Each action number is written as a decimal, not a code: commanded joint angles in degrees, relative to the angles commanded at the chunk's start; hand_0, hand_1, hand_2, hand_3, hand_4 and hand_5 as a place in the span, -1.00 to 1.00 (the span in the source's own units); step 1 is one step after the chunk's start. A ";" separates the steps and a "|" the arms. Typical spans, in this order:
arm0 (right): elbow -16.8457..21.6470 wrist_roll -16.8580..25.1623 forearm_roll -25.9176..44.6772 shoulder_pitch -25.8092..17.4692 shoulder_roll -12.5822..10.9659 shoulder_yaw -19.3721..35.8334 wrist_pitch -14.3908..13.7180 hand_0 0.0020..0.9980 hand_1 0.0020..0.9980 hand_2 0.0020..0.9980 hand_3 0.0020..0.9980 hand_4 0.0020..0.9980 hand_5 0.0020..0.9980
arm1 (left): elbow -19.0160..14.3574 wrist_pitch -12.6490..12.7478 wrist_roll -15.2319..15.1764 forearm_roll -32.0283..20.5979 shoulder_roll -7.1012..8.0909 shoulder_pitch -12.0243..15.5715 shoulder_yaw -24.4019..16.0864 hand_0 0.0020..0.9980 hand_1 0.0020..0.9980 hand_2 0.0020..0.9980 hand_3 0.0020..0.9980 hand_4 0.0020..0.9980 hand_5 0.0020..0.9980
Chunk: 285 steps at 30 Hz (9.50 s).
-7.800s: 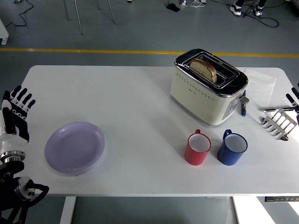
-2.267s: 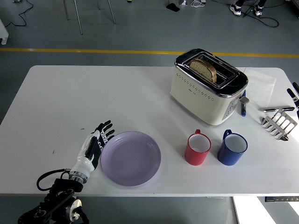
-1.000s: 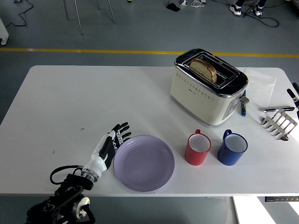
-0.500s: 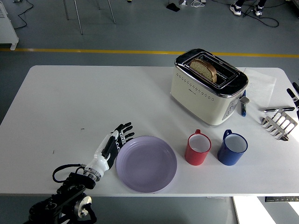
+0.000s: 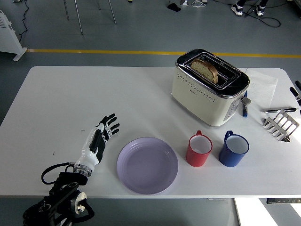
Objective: Push plate across desktop,pick up the break from the machine,place the break in the plate
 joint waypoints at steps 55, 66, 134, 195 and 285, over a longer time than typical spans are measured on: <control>-19.85 -22.92 -79.49 43.41 7.04 -38.41 -2.58 0.64 0.58 0.63 0.75 0.53 -0.42 | -17.61 -8.18 13.43 -7.51 0.00 12.21 -27.46 0.55 0.59 0.69 0.65 0.21 1.00; -26.45 -25.33 -83.08 47.33 10.22 -41.95 -0.22 0.49 0.44 0.40 0.62 0.53 -0.40 | -17.39 -8.07 13.35 -7.46 0.00 11.86 -26.95 0.55 0.58 0.68 0.65 0.20 1.00; -39.67 -26.54 -82.79 52.87 13.50 -49.71 -1.76 0.04 -0.15 -0.09 0.02 -0.30 -1.00 | -15.73 -7.13 11.79 -6.80 0.38 10.43 -24.61 0.53 0.57 0.67 0.65 0.17 1.00; 3.68 -38.67 -55.30 51.29 1.36 -47.59 8.94 -0.15 -0.25 -0.17 -0.07 -0.45 -1.00 | -15.59 -6.97 11.68 -5.62 0.17 10.96 -24.54 0.53 0.56 0.65 0.64 0.17 1.00; -19.35 -12.98 -37.35 45.51 7.93 -76.72 12.18 0.34 0.36 0.37 0.28 0.28 -0.72 | -15.76 -2.60 6.53 -8.24 0.00 10.40 -24.46 0.46 0.50 0.63 0.65 0.15 1.00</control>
